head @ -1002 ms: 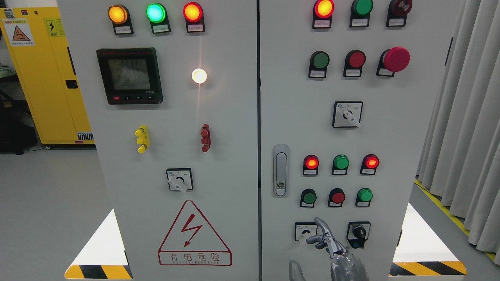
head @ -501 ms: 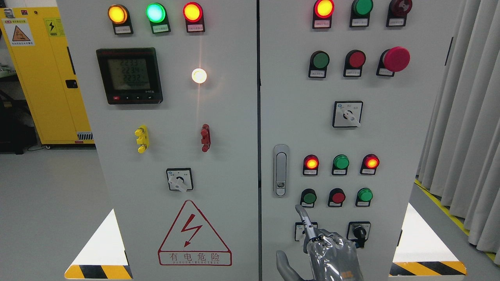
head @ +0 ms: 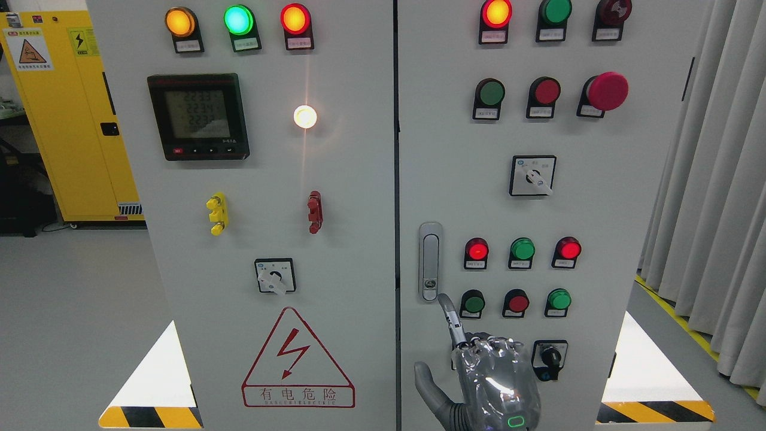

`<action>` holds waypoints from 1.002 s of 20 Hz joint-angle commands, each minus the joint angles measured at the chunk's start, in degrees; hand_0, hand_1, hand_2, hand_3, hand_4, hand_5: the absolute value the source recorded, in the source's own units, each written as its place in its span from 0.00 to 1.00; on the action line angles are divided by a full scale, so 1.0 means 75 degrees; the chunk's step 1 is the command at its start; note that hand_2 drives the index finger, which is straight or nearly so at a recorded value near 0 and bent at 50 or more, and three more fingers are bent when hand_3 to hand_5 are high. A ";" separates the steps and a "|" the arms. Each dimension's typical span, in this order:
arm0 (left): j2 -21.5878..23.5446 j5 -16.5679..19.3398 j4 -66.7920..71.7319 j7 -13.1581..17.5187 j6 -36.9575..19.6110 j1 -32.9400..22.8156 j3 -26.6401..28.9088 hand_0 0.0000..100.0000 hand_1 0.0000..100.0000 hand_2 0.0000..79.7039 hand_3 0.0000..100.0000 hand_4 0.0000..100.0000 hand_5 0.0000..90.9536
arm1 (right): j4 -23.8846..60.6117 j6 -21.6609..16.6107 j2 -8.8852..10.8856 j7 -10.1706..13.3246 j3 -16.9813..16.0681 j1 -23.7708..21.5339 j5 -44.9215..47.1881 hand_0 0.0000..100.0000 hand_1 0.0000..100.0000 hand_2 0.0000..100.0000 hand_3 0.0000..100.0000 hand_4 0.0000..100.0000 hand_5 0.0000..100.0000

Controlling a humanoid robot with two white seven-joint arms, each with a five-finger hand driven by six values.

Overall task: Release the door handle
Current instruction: 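Close the right hand fingers around the silver handle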

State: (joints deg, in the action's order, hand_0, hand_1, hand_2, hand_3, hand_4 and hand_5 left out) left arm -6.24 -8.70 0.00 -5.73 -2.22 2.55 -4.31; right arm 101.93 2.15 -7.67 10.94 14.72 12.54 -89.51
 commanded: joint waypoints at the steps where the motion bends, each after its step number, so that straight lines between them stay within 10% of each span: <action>1: 0.0000 0.0000 -0.0094 0.0003 0.0003 0.0000 0.0000 0.12 0.56 0.00 0.00 0.00 0.00 | -0.0630 0.0030 -0.0044 0.0100 0.0135 0.0227 -0.0112 0.48 0.34 0.00 0.97 0.99 1.00; 20: 0.0000 0.0000 -0.0094 0.0003 0.0003 0.0000 0.0000 0.12 0.56 0.00 0.00 0.00 0.00 | -0.0958 0.0311 -0.0056 0.0088 0.0077 0.0637 -0.0042 0.49 0.34 0.00 0.98 0.99 1.00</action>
State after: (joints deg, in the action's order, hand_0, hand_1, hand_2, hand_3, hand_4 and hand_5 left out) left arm -6.24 -8.70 0.00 -5.73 -2.22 2.55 -4.31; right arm 96.49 4.47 -7.98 11.92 15.33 16.83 -89.90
